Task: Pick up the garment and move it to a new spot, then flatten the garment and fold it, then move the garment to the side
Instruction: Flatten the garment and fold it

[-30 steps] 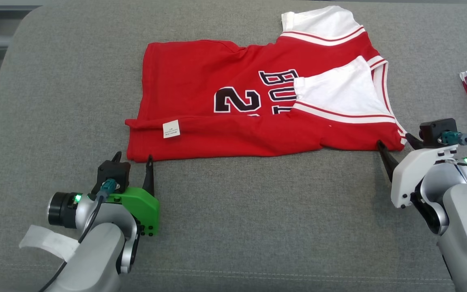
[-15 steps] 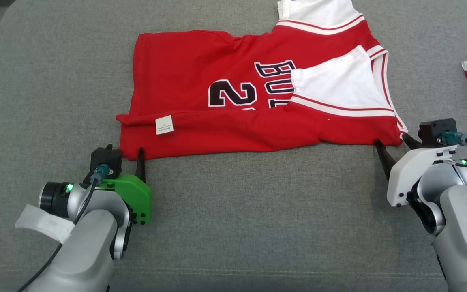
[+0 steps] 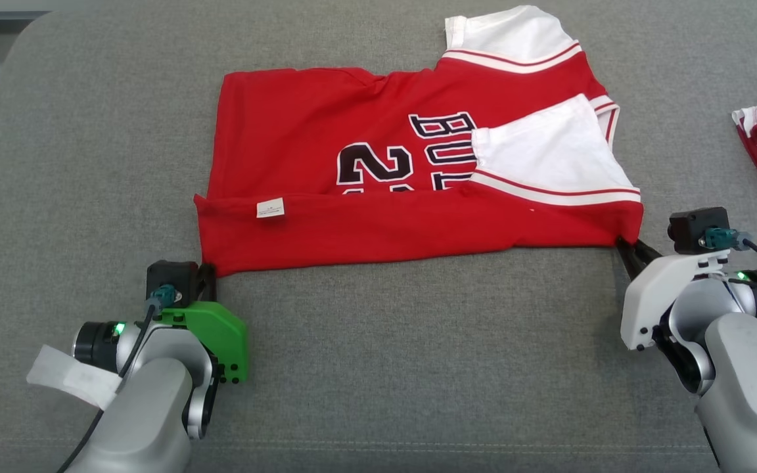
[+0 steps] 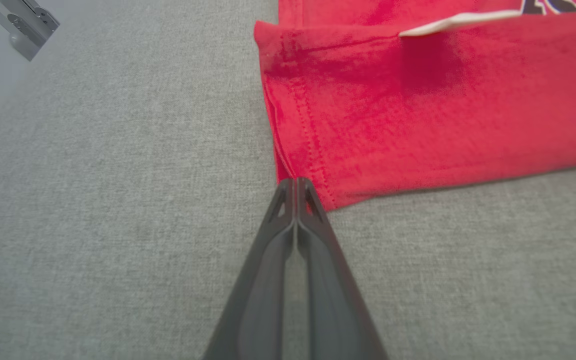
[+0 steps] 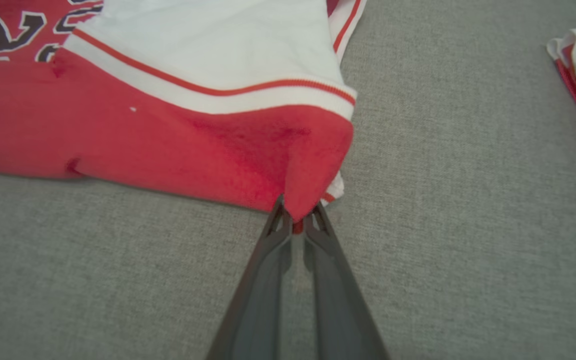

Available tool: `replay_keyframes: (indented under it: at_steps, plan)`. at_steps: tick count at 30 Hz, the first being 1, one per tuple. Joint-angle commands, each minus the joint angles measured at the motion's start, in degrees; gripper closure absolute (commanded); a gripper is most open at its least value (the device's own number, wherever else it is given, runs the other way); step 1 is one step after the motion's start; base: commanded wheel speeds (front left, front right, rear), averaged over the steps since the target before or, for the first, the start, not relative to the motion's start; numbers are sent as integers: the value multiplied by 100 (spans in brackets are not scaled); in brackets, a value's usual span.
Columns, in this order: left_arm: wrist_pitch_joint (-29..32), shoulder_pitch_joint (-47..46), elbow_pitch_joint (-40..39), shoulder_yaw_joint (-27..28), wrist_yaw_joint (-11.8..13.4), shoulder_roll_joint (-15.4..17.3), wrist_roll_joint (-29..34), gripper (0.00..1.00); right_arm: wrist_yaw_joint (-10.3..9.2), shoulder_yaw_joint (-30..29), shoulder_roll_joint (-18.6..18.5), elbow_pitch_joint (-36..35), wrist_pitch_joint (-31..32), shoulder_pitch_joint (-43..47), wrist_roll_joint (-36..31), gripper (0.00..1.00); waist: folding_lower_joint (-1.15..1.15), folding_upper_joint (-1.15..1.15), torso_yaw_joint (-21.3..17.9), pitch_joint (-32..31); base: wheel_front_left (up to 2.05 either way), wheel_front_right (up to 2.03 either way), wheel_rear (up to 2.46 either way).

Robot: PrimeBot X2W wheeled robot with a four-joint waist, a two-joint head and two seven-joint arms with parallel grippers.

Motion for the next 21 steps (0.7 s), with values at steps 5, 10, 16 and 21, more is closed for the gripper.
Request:
replay_keyframes:
  at_steps: [5, 10, 16, 21]
  plan:
    - [-22, 347, 75, 41, -194, 16, -221, 100, -9, -77, -65, -52, 22, 375, 230, 100, 0, 0, -40, -480, 0, 0, 0]
    - [167, 656, 3, -34, -347, 130, -338, 100, -9, -106, -106, -284, 269, 802, 509, 100, 0, 0, -103, -858, 0, 0, 0]
    - [420, 1080, -261, -116, -305, 315, -417, 100, -10, -212, -115, -791, 618, 1407, 662, 100, 0, 0, -195, -1209, 0, 0, 0]
    - [683, 1445, -619, -120, -168, 455, -503, 100, -10, -456, 39, -1248, 784, 1876, 570, 100, 0, 0, -255, -1346, 0, 0, 0]
